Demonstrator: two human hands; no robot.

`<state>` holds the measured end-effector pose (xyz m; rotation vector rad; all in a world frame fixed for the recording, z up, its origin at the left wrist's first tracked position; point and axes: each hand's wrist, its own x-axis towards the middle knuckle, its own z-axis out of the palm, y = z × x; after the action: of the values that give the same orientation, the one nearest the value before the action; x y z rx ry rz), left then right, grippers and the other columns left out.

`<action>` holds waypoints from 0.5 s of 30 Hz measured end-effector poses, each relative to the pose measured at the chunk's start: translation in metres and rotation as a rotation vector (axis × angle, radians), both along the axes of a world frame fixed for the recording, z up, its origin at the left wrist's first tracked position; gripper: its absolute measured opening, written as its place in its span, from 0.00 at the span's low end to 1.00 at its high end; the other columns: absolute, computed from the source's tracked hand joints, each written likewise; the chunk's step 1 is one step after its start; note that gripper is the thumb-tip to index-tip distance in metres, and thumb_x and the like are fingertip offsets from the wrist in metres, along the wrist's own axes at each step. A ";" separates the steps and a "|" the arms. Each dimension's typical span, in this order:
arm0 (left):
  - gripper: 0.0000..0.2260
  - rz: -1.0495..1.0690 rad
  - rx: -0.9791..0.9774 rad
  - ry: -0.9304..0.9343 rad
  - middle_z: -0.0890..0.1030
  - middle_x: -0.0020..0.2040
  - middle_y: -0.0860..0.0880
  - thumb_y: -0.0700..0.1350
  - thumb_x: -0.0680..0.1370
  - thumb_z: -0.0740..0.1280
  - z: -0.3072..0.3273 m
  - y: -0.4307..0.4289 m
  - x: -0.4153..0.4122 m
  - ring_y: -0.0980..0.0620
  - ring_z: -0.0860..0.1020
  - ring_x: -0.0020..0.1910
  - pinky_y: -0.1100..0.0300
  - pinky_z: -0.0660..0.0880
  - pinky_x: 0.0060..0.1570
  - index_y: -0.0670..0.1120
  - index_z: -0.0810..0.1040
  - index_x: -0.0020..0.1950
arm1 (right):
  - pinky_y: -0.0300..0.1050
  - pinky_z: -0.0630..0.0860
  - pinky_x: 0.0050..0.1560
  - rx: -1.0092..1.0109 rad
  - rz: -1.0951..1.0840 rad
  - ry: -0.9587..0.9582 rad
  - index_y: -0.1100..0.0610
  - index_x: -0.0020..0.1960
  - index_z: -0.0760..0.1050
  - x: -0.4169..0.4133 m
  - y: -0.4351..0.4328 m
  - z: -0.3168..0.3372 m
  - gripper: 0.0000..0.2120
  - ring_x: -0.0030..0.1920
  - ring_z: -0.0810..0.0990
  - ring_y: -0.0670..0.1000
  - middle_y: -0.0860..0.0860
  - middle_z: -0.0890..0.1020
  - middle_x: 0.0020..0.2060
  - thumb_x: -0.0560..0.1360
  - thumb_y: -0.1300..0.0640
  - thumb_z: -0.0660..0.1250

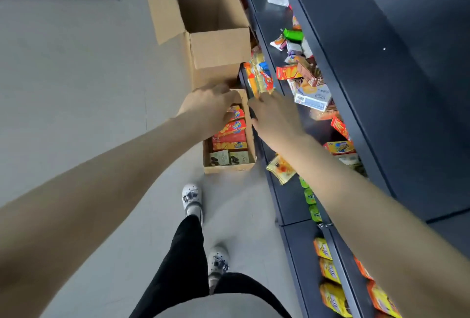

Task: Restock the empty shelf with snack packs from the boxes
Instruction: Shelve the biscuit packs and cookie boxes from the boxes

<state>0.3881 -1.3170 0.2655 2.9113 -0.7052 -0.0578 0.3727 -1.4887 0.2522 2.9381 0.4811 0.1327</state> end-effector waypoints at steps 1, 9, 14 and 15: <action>0.16 -0.004 0.009 0.027 0.77 0.62 0.49 0.51 0.81 0.64 -0.015 -0.001 0.018 0.45 0.76 0.59 0.50 0.78 0.52 0.52 0.73 0.68 | 0.53 0.74 0.50 -0.004 -0.018 0.030 0.55 0.64 0.76 0.016 0.000 -0.016 0.14 0.57 0.78 0.59 0.56 0.81 0.55 0.79 0.58 0.65; 0.21 0.060 -0.058 0.287 0.77 0.64 0.48 0.50 0.80 0.66 -0.150 0.013 0.142 0.45 0.76 0.59 0.49 0.76 0.53 0.51 0.69 0.73 | 0.51 0.77 0.37 0.112 -0.165 0.249 0.59 0.58 0.79 0.125 -0.012 -0.147 0.18 0.43 0.80 0.61 0.58 0.82 0.45 0.68 0.64 0.75; 0.23 0.108 -0.088 0.444 0.77 0.63 0.47 0.48 0.79 0.68 -0.253 0.014 0.195 0.45 0.76 0.58 0.50 0.76 0.53 0.50 0.68 0.73 | 0.54 0.76 0.42 0.199 -0.312 0.403 0.57 0.66 0.73 0.169 -0.030 -0.249 0.22 0.50 0.78 0.61 0.57 0.78 0.51 0.73 0.61 0.70; 0.24 0.116 -0.083 0.477 0.76 0.63 0.47 0.48 0.78 0.68 -0.276 0.012 0.202 0.45 0.76 0.58 0.49 0.76 0.53 0.50 0.67 0.74 | 0.55 0.76 0.44 0.218 -0.339 0.439 0.56 0.68 0.72 0.176 -0.034 -0.271 0.22 0.52 0.77 0.61 0.57 0.78 0.53 0.74 0.61 0.69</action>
<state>0.5898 -1.3049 -0.0101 2.6901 -0.4429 -0.6645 0.5487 -1.5222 -0.0187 3.2077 0.0077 -0.5415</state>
